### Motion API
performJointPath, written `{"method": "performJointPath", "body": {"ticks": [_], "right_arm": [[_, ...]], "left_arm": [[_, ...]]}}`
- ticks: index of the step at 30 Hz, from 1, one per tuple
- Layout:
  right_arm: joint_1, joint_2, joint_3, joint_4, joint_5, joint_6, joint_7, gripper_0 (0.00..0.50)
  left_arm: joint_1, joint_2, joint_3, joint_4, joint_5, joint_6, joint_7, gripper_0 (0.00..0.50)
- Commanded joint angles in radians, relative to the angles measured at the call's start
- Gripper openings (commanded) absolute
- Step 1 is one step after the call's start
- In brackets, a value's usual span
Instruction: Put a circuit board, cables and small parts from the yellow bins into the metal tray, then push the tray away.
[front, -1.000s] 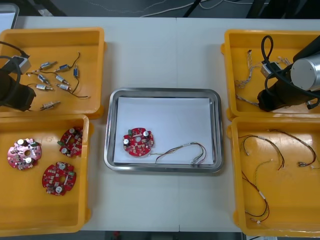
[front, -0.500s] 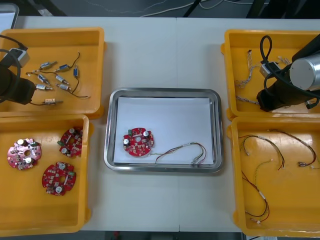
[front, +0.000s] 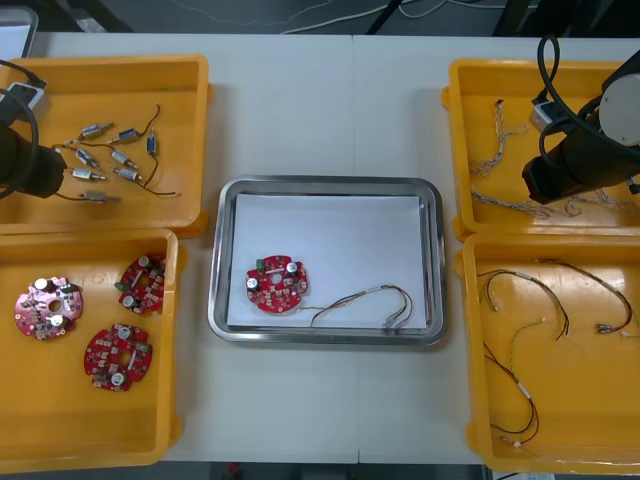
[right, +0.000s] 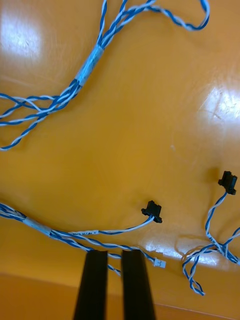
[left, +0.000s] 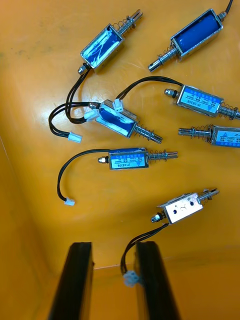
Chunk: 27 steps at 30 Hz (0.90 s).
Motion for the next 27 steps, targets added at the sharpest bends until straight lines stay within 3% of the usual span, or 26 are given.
{"method": "performJointPath", "body": {"ticks": [1, 3, 7, 15, 20, 27], "right_arm": [[-0.043, -0.033, -0.027, -0.011, -0.013, 0.004, 0.064, 0.500], [-0.043, -0.033, -0.018, -0.011, -0.017, 0.004, 0.128, 0.500], [-0.042, -0.033, -0.012, -0.011, -0.027, 0.006, 0.196, 0.500], [-0.043, -0.032, 0.050, -0.011, -0.031, -0.006, 0.203, 0.500], [-0.042, -0.030, 0.094, -0.011, -0.034, -0.040, 0.197, 0.500], [-0.030, -0.021, 0.108, -0.008, -0.040, -0.056, 0.188, 0.500]], "left_arm": [[-0.041, 0.007, 0.013, -0.027, -0.014, -0.011, 0.113, 0.396], [-0.041, 0.007, 0.013, -0.027, -0.009, -0.004, 0.110, 0.447], [-0.041, 0.007, 0.013, -0.027, -0.005, 0.019, 0.108, 0.500], [-0.033, 0.004, 0.022, -0.049, 0.021, 0.133, 0.107, 0.500], [0.011, 0.001, 0.038, -0.049, 0.066, 0.042, 0.104, 0.500], [-0.007, 0.004, 0.022, -0.052, 0.064, 0.044, 0.072, 0.500]]}}
